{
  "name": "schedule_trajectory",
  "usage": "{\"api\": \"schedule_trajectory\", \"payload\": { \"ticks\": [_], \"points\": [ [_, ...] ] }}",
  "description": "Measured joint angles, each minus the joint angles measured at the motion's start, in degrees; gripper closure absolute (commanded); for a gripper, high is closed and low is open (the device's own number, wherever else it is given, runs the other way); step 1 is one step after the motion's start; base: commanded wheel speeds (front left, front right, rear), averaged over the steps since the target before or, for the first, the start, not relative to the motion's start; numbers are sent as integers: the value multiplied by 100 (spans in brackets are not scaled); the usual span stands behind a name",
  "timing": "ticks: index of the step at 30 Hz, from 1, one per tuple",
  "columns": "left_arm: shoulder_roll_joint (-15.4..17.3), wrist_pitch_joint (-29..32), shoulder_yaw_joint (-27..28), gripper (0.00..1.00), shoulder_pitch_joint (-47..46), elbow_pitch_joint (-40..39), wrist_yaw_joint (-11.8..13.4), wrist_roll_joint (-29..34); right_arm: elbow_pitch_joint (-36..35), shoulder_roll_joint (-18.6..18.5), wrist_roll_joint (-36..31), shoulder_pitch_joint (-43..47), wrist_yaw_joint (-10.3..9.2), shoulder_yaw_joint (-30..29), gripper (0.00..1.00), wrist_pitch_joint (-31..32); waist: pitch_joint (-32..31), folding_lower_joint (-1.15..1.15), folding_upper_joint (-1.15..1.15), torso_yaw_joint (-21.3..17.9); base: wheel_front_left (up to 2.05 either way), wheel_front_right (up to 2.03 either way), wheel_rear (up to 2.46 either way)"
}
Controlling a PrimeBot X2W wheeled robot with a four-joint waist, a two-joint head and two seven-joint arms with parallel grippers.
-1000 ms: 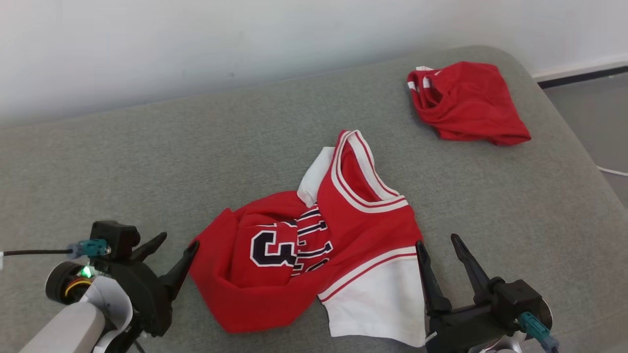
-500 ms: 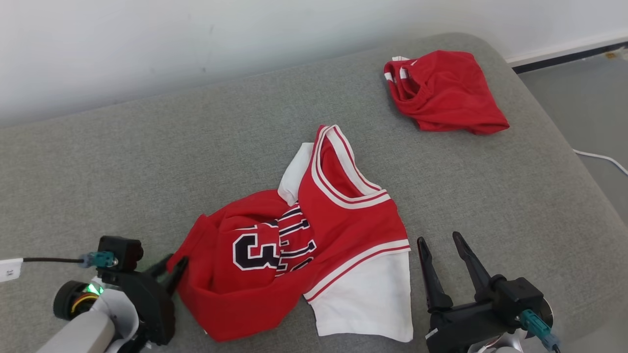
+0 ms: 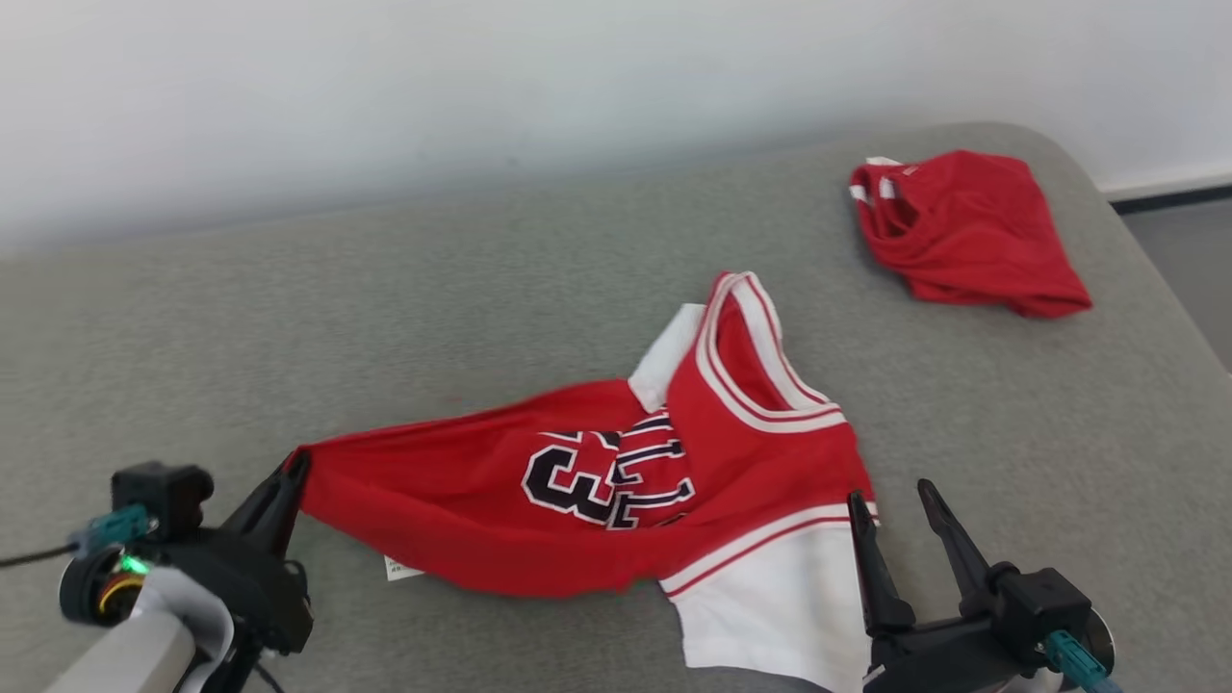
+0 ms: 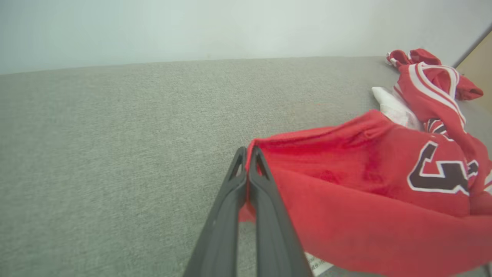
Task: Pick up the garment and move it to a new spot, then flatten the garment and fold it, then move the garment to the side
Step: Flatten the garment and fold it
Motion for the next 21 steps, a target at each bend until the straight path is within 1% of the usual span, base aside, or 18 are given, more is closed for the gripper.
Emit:
{"api": "schedule_trajectory", "payload": {
  "ticks": [1, 2, 6, 10, 12, 16, 17, 18, 19, 21],
  "points": [
    [26, -48, 71, 100, 125, -109, 86, -36, -3, 0, -1, 26, 0, -37, 0, 0, -25, 0, 0, 71, 0, 0, 0],
    [26, -48, 71, 100, 125, -109, 86, -36, -3, 0, -1, 26, 0, -37, 0, 0, -25, 0, 0, 71, 0, 0, 0],
    [101, -142, 383, 100, 810, -653, 522, -93, 15, 4, -5, 135, 0, -154, 0, 0, -118, 0, 0, 355, 0, 0, 0],
    [31, -164, 595, 100, 1558, -1161, 857, -190, 65, 15, -19, 230, 0, -216, 0, 0, -187, 0, 0, 621, 0, 0, 0],
    [-30, -165, 725, 100, 1886, -1324, 950, -199, 94, 18, -58, 239, 1, -232, 0, 0, -211, -1, 0, 732, 0, 0, 0],
    [-223, -176, 909, 100, 2293, -1455, 998, -118, 160, 27, -88, 245, 0, -270, 0, 0, -241, 0, 0, 887, 0, 0, 0],
    [-283, -178, 988, 82, 2345, -1472, 1003, -85, 174, 27, -104, 247, 0, -272, 0, 0, -251, 0, 0, 911, 0, 0, 0],
    [-328, -178, 1053, 17, 2356, -1493, 1020, 8, 188, 23, -108, 249, 0, -276, 0, 0, -267, 0, 0, 926, 0, 0, 0],
    [-358, -178, 1146, 0, 2356, -1524, 1024, 146, 200, 14, -109, 249, 1, -278, 0, 0, -287, 0, 0, 934, 0, 0, 0],
    [-431, -179, 1430, 0, 2356, -1616, 1006, 371, 212, -12, -109, 265, 0, -308, 0, 0, -332, 0, 0, 944, 0, 0, 0]
  ]
}}
